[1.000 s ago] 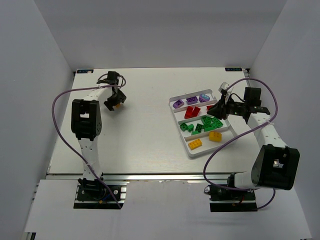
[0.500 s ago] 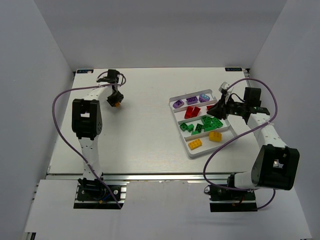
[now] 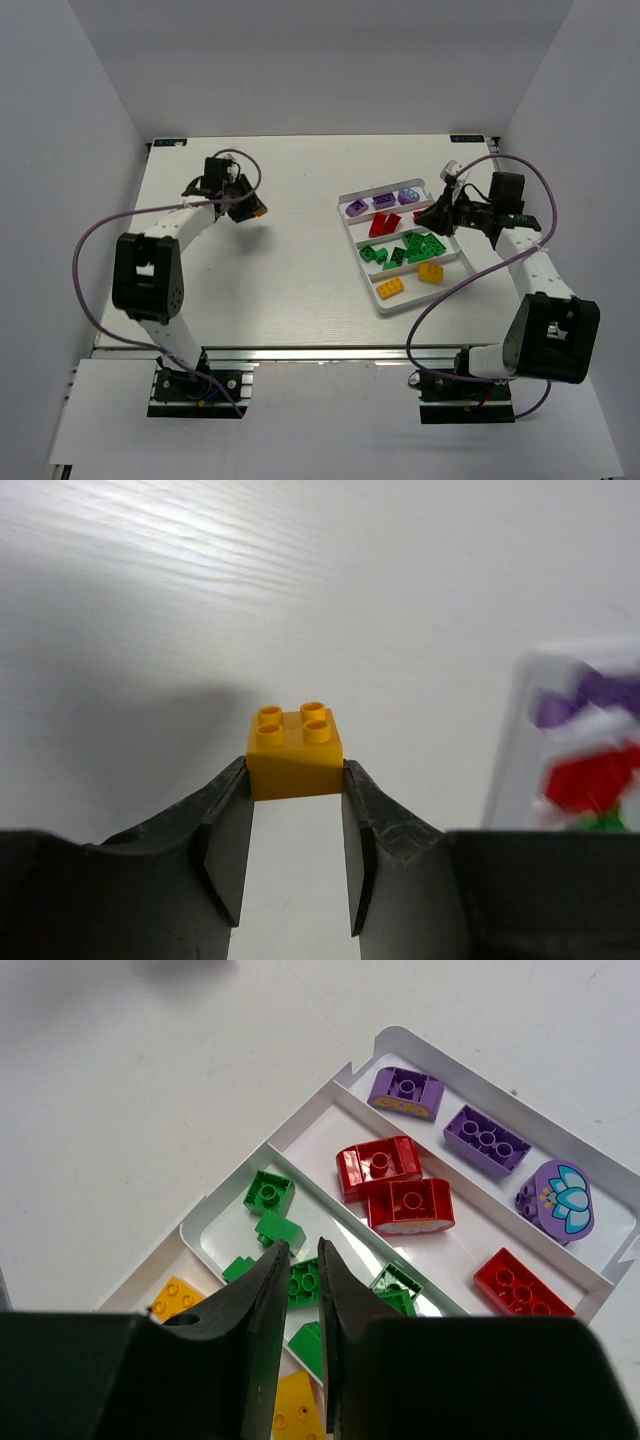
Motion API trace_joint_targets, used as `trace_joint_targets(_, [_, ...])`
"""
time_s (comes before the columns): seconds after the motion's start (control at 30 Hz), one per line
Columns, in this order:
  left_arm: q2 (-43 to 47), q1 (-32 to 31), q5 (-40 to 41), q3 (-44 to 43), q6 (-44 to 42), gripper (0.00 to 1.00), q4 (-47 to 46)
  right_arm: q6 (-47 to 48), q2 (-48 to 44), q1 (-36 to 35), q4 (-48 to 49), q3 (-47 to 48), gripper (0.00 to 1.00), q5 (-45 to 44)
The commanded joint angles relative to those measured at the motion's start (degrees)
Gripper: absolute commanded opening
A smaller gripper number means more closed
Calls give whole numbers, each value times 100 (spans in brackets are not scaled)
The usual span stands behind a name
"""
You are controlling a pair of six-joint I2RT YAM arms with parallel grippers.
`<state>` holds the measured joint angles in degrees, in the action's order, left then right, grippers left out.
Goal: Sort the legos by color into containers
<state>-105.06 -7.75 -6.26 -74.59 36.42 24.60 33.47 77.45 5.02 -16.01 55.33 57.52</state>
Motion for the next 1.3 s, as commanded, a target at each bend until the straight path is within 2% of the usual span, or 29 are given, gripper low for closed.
trace_joint_targets(0.0, [1091,-489,-1938,889,-635,0,-1910,-288,-160,-9,379,57,23,155])
trace_joint_targets(0.13, [1286,-1472,-3001,1376,-777,1,-2775,-639,-107,-36,528,136,14,67])
trace_joint_targets(0.2, [1120,-1834,-3214,1359,-838,1,-3038,-745,-72,-27,590,180,11,14])
trace_joint_targets(0.23, [1032,-2166,-3276,1220,-882,1,-3057,-859,-72,-27,625,189,10,-21])
trace_joint_targets(0.43, [-12,-3056,-3575,104,-1427,4,-2558,-1150,-142,-27,827,189,10,-337])
trace_joint_targets(0.57, [-690,-3373,-3672,-888,-1691,8,-1951,-1229,-344,-27,959,66,10,-566])
trace_joint_targets(0.8, [-1579,-3892,-3680,-1943,-2025,12,-1082,-1273,-661,-1,1056,-215,12,-891])
trace_joint_targets(1.07, [-1957,-4261,-3514,-2438,-2271,21,-500,-1326,-863,87,1170,-435,13,-1023])
trace_joint_targets(1.27, [-2133,-4402,-3259,-2648,-2324,34,-228,-1352,-881,131,1197,-470,14,-1006])
